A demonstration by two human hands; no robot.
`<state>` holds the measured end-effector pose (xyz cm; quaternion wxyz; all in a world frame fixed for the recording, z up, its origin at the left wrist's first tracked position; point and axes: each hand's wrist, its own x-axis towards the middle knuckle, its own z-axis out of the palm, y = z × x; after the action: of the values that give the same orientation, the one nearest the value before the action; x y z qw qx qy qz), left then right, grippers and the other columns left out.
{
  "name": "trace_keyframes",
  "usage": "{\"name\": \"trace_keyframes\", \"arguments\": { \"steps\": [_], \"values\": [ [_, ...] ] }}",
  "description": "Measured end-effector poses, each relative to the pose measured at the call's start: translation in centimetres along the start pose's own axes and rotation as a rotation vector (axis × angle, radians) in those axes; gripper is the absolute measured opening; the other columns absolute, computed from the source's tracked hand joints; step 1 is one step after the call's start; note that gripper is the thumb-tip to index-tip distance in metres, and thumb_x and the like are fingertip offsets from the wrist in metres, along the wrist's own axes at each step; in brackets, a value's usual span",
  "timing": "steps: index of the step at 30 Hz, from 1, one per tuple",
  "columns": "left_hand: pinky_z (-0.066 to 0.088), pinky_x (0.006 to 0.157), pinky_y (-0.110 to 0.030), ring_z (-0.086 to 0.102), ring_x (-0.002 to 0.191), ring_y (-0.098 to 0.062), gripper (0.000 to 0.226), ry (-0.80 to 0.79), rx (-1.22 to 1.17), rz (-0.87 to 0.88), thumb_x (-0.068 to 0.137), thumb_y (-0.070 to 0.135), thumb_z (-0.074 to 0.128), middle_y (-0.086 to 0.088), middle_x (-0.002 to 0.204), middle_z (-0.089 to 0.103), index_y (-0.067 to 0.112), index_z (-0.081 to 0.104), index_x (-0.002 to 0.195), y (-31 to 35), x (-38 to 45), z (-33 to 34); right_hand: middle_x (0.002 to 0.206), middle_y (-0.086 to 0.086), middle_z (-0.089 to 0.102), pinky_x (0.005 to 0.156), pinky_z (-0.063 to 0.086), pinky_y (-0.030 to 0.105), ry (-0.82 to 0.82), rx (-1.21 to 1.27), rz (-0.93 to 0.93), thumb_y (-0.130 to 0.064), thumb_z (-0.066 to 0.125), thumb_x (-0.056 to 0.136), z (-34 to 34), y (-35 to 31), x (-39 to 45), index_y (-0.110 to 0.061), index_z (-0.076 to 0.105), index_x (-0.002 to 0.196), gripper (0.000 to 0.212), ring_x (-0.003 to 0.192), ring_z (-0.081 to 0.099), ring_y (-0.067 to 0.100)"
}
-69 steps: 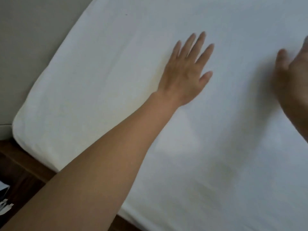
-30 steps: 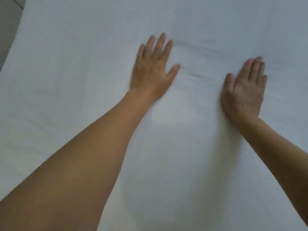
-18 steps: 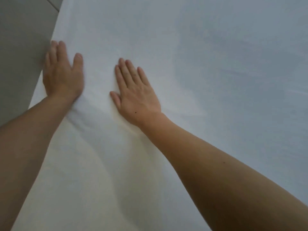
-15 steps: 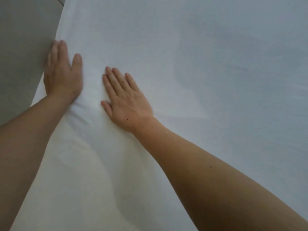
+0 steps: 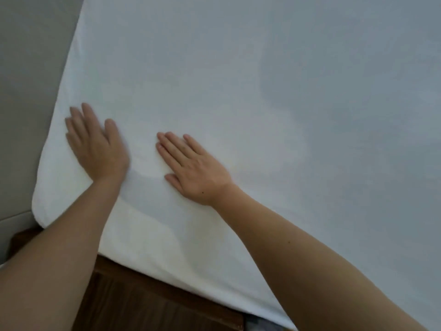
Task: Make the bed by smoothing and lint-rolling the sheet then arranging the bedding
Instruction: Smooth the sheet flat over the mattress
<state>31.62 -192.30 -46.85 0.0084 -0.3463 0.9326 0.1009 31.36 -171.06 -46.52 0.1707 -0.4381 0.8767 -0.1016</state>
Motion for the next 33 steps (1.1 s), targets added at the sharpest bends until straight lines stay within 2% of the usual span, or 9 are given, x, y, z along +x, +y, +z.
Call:
{"name": "trace_keyframes", "arguments": {
  "steps": [3, 8, 13, 16, 18, 21, 25, 29, 33],
  "values": [
    [0.001, 0.12, -0.041, 0.006, 0.15, -0.027, 0.061, 0.005, 0.007, -0.086, 0.099, 0.039, 0.025, -0.011, 0.162, 0.01, 0.014, 0.018, 0.155, -3.6, -4.8, -0.8, 0.158, 0.011, 0.024, 0.12, 0.006, 0.038, 0.021, -0.022, -0.035, -0.04, 0.024, 0.098, 2.1, -3.9, -2.4, -0.006, 0.027, 0.15, 0.062, 0.147, 0.02, 0.023],
    [-0.001, 0.12, -0.046, 0.001, 0.15, -0.028, 0.061, 0.002, -0.04, -0.322, 0.101, 0.038, 0.023, -0.01, 0.163, 0.004, 0.013, 0.014, 0.155, -6.7, -9.8, -1.8, 0.159, 0.007, 0.023, 0.121, 0.003, 0.037, -0.083, -0.045, -0.213, -0.042, 0.027, 0.1, 5.8, -10.6, -8.2, -0.01, 0.025, 0.151, 0.061, 0.147, 0.018, 0.02],
    [0.002, 0.118, -0.049, 0.003, 0.149, -0.033, 0.061, 0.022, -0.106, -0.537, 0.102, 0.037, 0.025, -0.015, 0.162, 0.005, 0.01, 0.013, 0.155, -7.6, -11.9, -2.1, 0.157, -0.004, 0.029, 0.119, 0.009, 0.032, -0.152, -0.067, -0.361, -0.034, 0.02, 0.098, 7.6, -13.6, -13.3, -0.023, 0.034, 0.149, 0.054, 0.144, 0.025, 0.011],
    [0.0, 0.118, -0.048, 0.002, 0.149, -0.034, 0.063, 0.061, -0.201, -0.575, 0.101, 0.034, 0.027, -0.022, 0.16, 0.002, 0.005, 0.01, 0.154, -5.6, -13.7, -2.3, 0.153, -0.002, 0.037, 0.117, 0.015, 0.032, -0.021, 0.046, -0.325, -0.03, 0.036, 0.099, 6.8, -12.1, -16.9, -0.021, 0.043, 0.144, 0.047, 0.141, 0.033, 0.013],
    [-0.004, 0.119, -0.044, 0.0, 0.149, -0.031, 0.063, 0.049, -0.252, -0.359, 0.101, 0.031, 0.029, -0.022, 0.161, 0.001, 0.003, 0.01, 0.154, -2.1, -15.9, -2.3, 0.15, 0.008, 0.04, 0.118, 0.017, 0.037, 0.199, 0.204, -0.123, -0.024, 0.048, 0.098, 5.6, -8.9, -19.6, -0.01, 0.044, 0.141, 0.046, 0.14, 0.036, 0.022],
    [-0.007, 0.119, -0.037, 0.001, 0.149, -0.029, 0.062, -0.06, -0.293, 0.107, 0.1, 0.029, 0.034, -0.019, 0.161, 0.003, 0.004, 0.015, 0.153, 5.0, -20.4, -1.2, 0.149, 0.014, 0.038, 0.118, 0.021, 0.04, 0.468, 0.191, 0.336, -0.021, 0.044, 0.099, 3.5, -1.0, -24.7, -0.005, 0.039, 0.141, 0.045, 0.142, 0.032, 0.025],
    [0.001, 0.12, -0.045, 0.011, 0.147, -0.036, 0.059, -0.195, -0.259, 0.589, 0.1, 0.033, 0.035, -0.024, 0.158, 0.014, 0.006, 0.024, 0.151, 14.5, -27.2, 2.5, 0.15, 0.019, 0.034, 0.118, 0.018, 0.043, 0.529, 0.055, 0.724, -0.02, 0.041, 0.101, 2.0, 9.9, -33.6, 0.0, 0.035, 0.143, 0.047, 0.143, 0.025, 0.026],
    [0.017, 0.117, -0.052, 0.024, 0.144, -0.037, 0.056, -0.261, -0.162, 0.932, 0.096, 0.032, 0.042, -0.022, 0.155, 0.028, 0.008, 0.038, 0.146, 20.9, -35.3, 5.8, 0.153, 0.022, 0.028, 0.119, 0.012, 0.042, 0.351, 0.004, 0.78, -0.028, 0.036, 0.101, 3.0, 13.9, -40.5, 0.001, 0.03, 0.146, 0.053, 0.144, 0.022, 0.032],
    [0.014, 0.118, -0.049, 0.021, 0.146, -0.032, 0.058, -0.314, 0.009, 1.06, 0.096, 0.034, 0.04, -0.019, 0.157, 0.025, 0.01, 0.035, 0.149, 18.9, -42.8, 7.4, 0.155, 0.019, 0.024, 0.12, 0.011, 0.043, 0.203, -0.023, 0.531, -0.035, 0.032, 0.1, 7.9, 8.3, -45.0, -0.003, 0.025, 0.148, 0.058, 0.146, 0.016, 0.03]
  ]
}}
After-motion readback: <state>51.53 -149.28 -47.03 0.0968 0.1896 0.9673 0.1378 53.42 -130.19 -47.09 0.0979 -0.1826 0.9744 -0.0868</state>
